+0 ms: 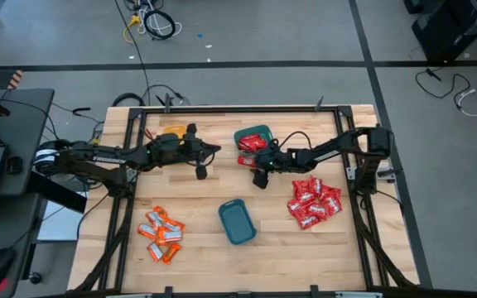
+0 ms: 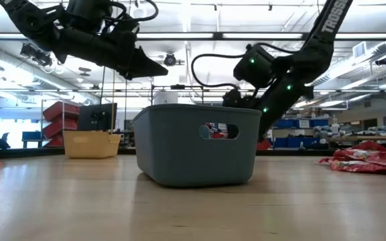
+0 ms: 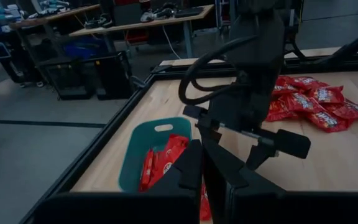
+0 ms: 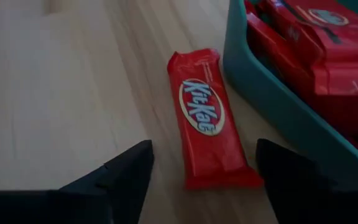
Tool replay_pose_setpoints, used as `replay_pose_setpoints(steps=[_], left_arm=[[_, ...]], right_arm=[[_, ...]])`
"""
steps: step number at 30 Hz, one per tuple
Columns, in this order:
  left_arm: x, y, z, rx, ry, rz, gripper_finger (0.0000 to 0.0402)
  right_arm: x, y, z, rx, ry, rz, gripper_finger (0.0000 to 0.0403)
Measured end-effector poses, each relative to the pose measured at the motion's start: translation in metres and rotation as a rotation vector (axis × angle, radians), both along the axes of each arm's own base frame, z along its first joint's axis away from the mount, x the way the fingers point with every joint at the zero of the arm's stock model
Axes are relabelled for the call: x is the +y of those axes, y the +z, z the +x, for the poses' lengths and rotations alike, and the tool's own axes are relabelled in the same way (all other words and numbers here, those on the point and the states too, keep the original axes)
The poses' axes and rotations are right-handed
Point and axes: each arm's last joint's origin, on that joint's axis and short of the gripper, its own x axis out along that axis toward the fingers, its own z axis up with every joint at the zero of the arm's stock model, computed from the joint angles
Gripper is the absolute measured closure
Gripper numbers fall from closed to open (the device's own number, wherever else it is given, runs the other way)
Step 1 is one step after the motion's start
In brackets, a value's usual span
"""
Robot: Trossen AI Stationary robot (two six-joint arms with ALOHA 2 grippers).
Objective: Sort candy
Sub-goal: Put the red chocolate bar into the green bin
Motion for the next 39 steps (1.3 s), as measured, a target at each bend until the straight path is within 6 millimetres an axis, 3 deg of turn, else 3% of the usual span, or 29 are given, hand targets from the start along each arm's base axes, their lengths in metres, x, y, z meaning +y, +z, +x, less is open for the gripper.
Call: replay_pose_setpoints(steps=[4,11,14,20,26,33,39], left_arm=[[0.0,0.0,0.0,0.001,0.001,-0.001,0.0387],[0.0,0.0,0.0,0.001,0.001,-0.002,0.0387],[0.0,0.0,0.0,0.002,0.001,-0.002,0.0387],[0.0,0.0,0.0,0.002,0.001,-0.002,0.0387],[0.0,0.0,0.0,0.001,0.001,-0.001,0.0387],[0.0,0.0,0.0,-0.004,0.001,0.002,0.0387],[0.0,0.001,0.0,-0.003,0.0,0.002,0.0387]], right_arm=[[0.0,0.001,0.0,-0.004,0.005,0.003,0.0194],[0.002,0.005,0.002,-0.028,0.041,0.012,0.0344],[0.006,0.011,0.001,-0.027,0.058,0.013,0.0381],[0.017,0.045,-0.009,-0.071,0.133,0.051,0.0393],[0.015,0.087,-0.021,-0.136,0.137,-0.049,0.0393],[-0.025,0.109,-0.025,-0.097,0.076,-0.196,0.0394],[-0.062,0.093,-0.021,0.034,0.058,-0.176,0.0394]])
